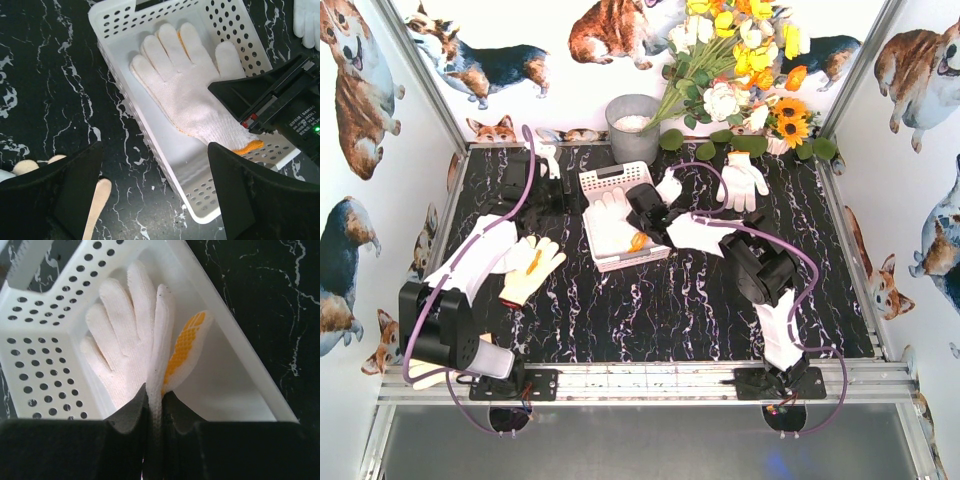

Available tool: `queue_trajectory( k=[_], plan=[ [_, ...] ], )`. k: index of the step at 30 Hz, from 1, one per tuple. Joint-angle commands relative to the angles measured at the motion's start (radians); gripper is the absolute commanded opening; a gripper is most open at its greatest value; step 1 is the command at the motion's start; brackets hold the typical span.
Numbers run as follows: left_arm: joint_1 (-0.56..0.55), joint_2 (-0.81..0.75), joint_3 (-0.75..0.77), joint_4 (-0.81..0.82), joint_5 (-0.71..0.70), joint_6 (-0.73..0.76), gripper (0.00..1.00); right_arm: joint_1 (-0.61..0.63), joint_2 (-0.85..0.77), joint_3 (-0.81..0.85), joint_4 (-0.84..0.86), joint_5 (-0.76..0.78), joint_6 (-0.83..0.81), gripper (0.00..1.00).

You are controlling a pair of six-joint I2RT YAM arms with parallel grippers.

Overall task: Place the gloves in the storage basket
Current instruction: Place the glove in the bin.

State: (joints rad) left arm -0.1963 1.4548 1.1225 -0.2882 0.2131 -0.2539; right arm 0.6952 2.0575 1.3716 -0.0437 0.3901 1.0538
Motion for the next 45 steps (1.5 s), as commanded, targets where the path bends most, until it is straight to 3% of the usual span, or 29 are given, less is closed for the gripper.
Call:
queue_trajectory(
  k=[1, 10, 13, 16, 19, 27, 36, 45],
  plan=[
    [0.013, -0.031, -0.028, 0.083, -0.034, 0.026, 0.8, 0.016, 0.02, 0.077, 0.031, 0.101, 0.046, 0.0],
    [0.014, -0.042, -0.051, 0.108, 0.017, -0.008, 0.8, 0.026, 0.048, 0.149, -0.043, 0.095, -0.027, 0.02],
    [0.014, -0.043, -0.057, 0.113, 0.013, -0.01, 0.8, 0.032, 0.032, 0.185, -0.135, 0.115, -0.099, 0.32],
    [0.014, -0.04, -0.059, 0.113, 0.012, -0.01, 0.8, 0.038, 0.014, 0.215, -0.209, 0.125, -0.161, 0.46],
    [0.014, -0.043, -0.058, 0.113, 0.014, -0.009, 0.8, 0.047, -0.01, 0.219, -0.239, 0.132, -0.226, 0.5],
    [0.014, -0.064, -0.059, 0.106, -0.009, 0.004, 0.8, 0.085, -0.062, 0.204, -0.341, 0.188, -0.318, 0.47],
    [0.014, -0.083, -0.058, 0.101, -0.015, 0.006, 0.8, 0.089, -0.053, 0.173, -0.407, 0.164, -0.283, 0.24],
    [0.02, -0.109, -0.059, 0.097, -0.034, 0.012, 0.81, 0.09, -0.027, 0.201, -0.456, 0.126, -0.267, 0.21]
  ],
)
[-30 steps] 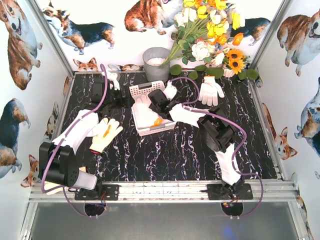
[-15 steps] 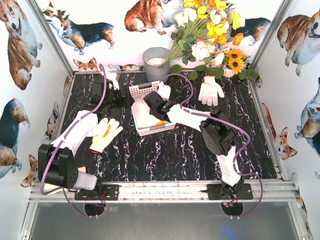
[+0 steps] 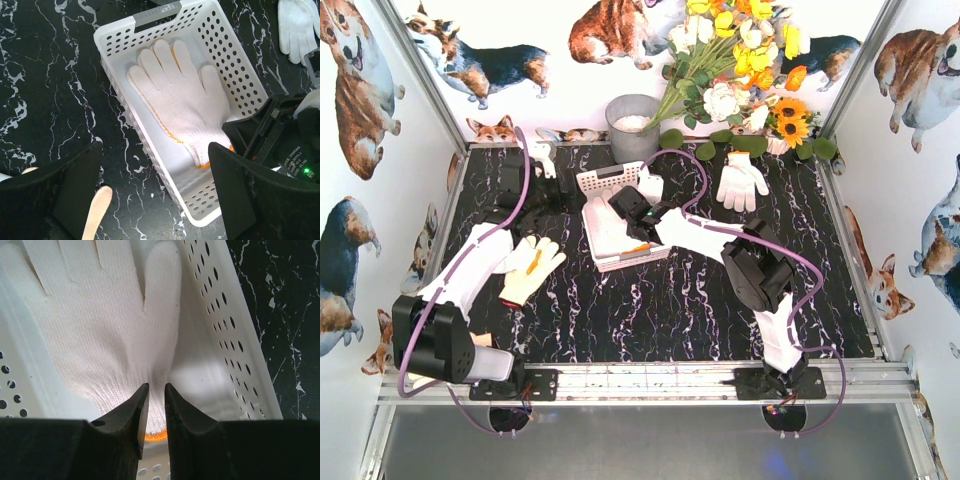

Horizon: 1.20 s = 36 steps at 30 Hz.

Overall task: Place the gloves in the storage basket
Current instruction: Place the glove in the bin.

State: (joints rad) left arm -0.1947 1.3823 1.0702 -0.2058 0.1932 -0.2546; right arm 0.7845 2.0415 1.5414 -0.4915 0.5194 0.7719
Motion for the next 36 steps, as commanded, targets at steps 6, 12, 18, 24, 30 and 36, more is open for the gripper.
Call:
queue_trajectory(
  k=[6, 12, 18, 24, 30, 36],
  plan=[
    [0.049, -0.093, -0.043, -0.007, -0.125, 0.016, 0.85, 0.003, -0.147, -0.016, 0.09, -0.049, -0.089, 0.29],
    [0.143, -0.159, -0.199, -0.078, -0.179, -0.113, 0.87, 0.0, -0.432, -0.215, 0.242, -0.051, -0.241, 0.43],
    [0.178, -0.206, -0.284, -0.14, -0.253, -0.166, 0.81, -0.06, -0.65, -0.338, 0.157, -0.125, -0.3, 0.47],
    [0.179, -0.112, -0.276, -0.201, -0.319, -0.121, 0.59, -0.193, -0.905, -0.561, 0.142, -0.203, -0.276, 0.5],
    [0.174, 0.017, -0.227, -0.226, -0.302, -0.07, 0.45, -0.27, -1.128, -0.697, 0.085, -0.219, -0.249, 0.53],
    [0.167, 0.148, -0.167, -0.242, -0.318, -0.012, 0.38, -0.283, -1.229, -0.752, 0.041, -0.22, -0.215, 0.53]
  ],
)
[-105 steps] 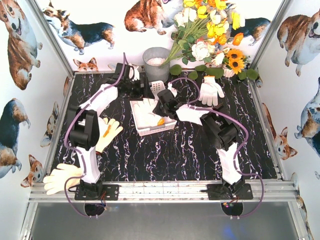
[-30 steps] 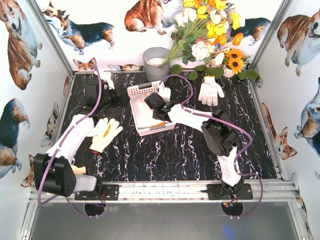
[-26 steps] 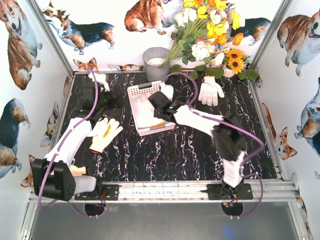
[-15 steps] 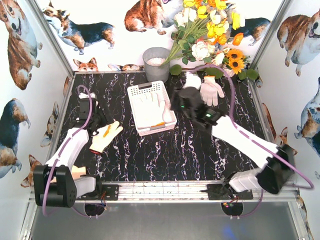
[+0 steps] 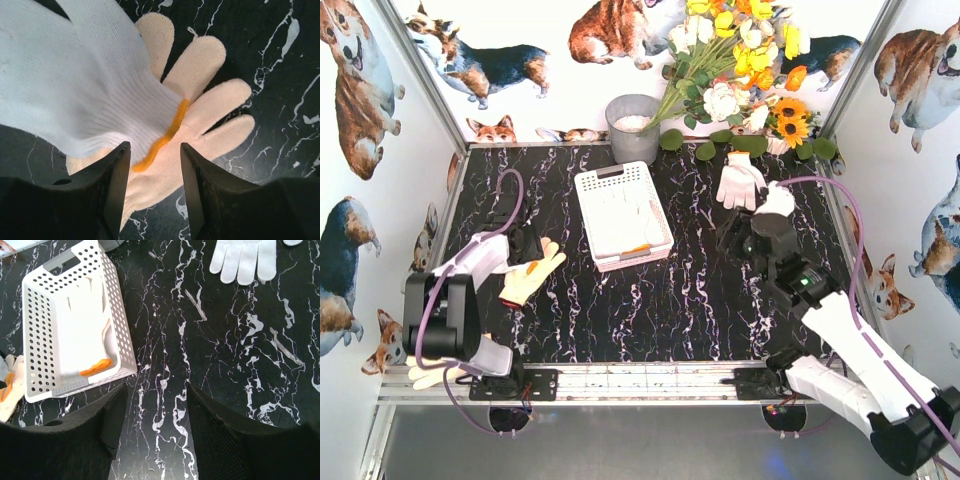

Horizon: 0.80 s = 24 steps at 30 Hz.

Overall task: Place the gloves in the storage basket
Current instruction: Adjust the glove at the center of the board.

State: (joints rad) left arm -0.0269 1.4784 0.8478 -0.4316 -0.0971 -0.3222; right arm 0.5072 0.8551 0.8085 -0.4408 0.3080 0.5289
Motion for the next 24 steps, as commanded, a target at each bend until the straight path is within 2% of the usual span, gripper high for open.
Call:
queue_trajectory(
  k=[1, 9, 10, 13, 19, 24],
  plan=[
    [-0.002, 0.065, 0.061, -0.015, -0.036, 0.064, 0.39, -0.006, -0.051, -0.025, -0.015, -0.009, 0.034, 0.53],
    [-0.009, 0.178, 0.091, -0.021, -0.034, 0.09, 0.37, -0.009, -0.086, -0.054, -0.041, -0.009, 0.076, 0.53],
    [-0.013, 0.194, 0.099, -0.026, -0.037, 0.091, 0.3, -0.009, -0.088, -0.051, -0.047, -0.008, 0.079, 0.53],
    [-0.021, 0.18, 0.097, -0.014, -0.062, 0.088, 0.17, -0.009, -0.1, -0.046, -0.062, -0.007, 0.083, 0.53],
    [-0.021, 0.007, 0.061, 0.009, -0.122, 0.089, 0.0, -0.009, -0.133, -0.053, -0.09, -0.027, 0.096, 0.53],
    [-0.021, -0.097, 0.085, -0.027, -0.124, 0.117, 0.0, -0.009, -0.156, -0.064, -0.134, -0.048, 0.117, 0.53]
  ],
)
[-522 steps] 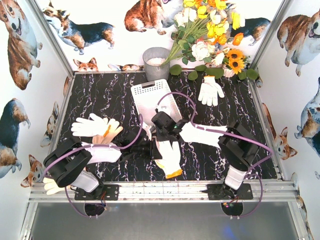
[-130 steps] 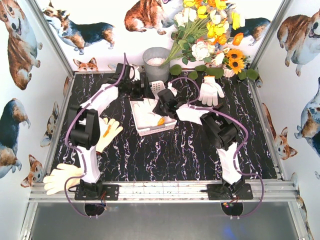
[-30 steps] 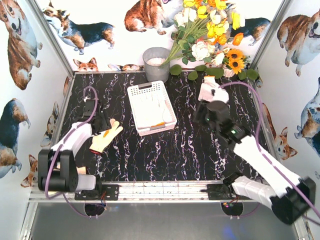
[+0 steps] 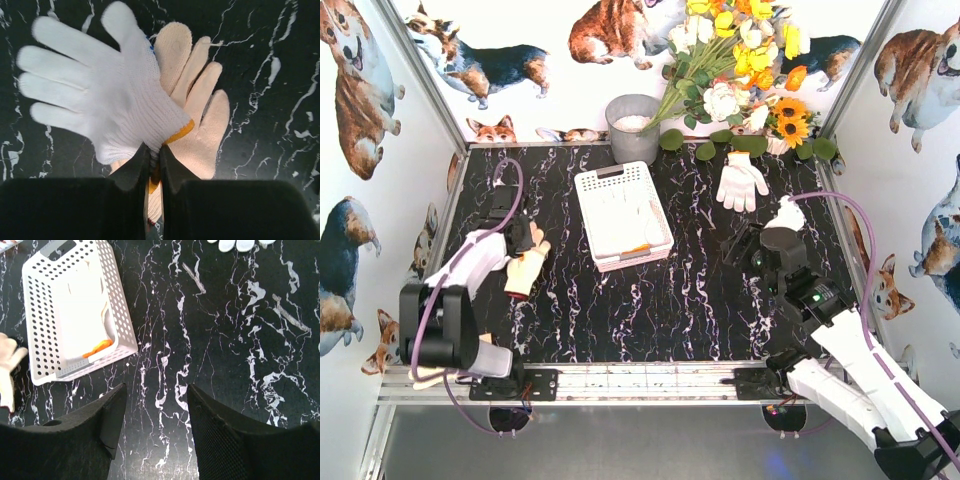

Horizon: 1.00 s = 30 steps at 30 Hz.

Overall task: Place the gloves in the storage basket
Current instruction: Adjust the glove at the center of the board.

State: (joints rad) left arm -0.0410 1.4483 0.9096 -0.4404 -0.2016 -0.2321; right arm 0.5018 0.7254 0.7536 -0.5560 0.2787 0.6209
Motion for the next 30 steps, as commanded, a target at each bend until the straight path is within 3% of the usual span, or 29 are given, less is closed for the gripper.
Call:
queue_trajectory(
  k=[1, 10, 14, 23, 28, 30],
  plan=[
    [-0.007, -0.081, 0.039, -0.035, -0.007, 0.034, 0.0, -0.003, -0.032, -0.011, -0.026, -0.022, 0.033, 0.54],
    [-0.008, -0.202, 0.206, -0.214, 0.226, 0.067, 0.0, -0.003, -0.063, -0.057, 0.065, -0.196, 0.101, 0.54],
    [-0.013, -0.225, 0.274, -0.282, 0.262, 0.087, 0.0, -0.003, -0.028, -0.071, 0.148, -0.288, 0.113, 0.54],
    [-0.014, -0.173, 0.281, -0.36, 0.028, 0.127, 0.0, -0.003, 0.041, -0.076, 0.22, -0.323, 0.133, 0.54],
    [-0.052, -0.136, 0.195, -0.274, 0.063, 0.09, 0.0, -0.003, 0.032, -0.121, 0.236, -0.331, 0.175, 0.54],
    [-0.057, -0.099, 0.151, -0.238, 0.175, 0.07, 0.18, -0.003, 0.025, -0.132, 0.237, -0.328, 0.188, 0.54]
  ],
)
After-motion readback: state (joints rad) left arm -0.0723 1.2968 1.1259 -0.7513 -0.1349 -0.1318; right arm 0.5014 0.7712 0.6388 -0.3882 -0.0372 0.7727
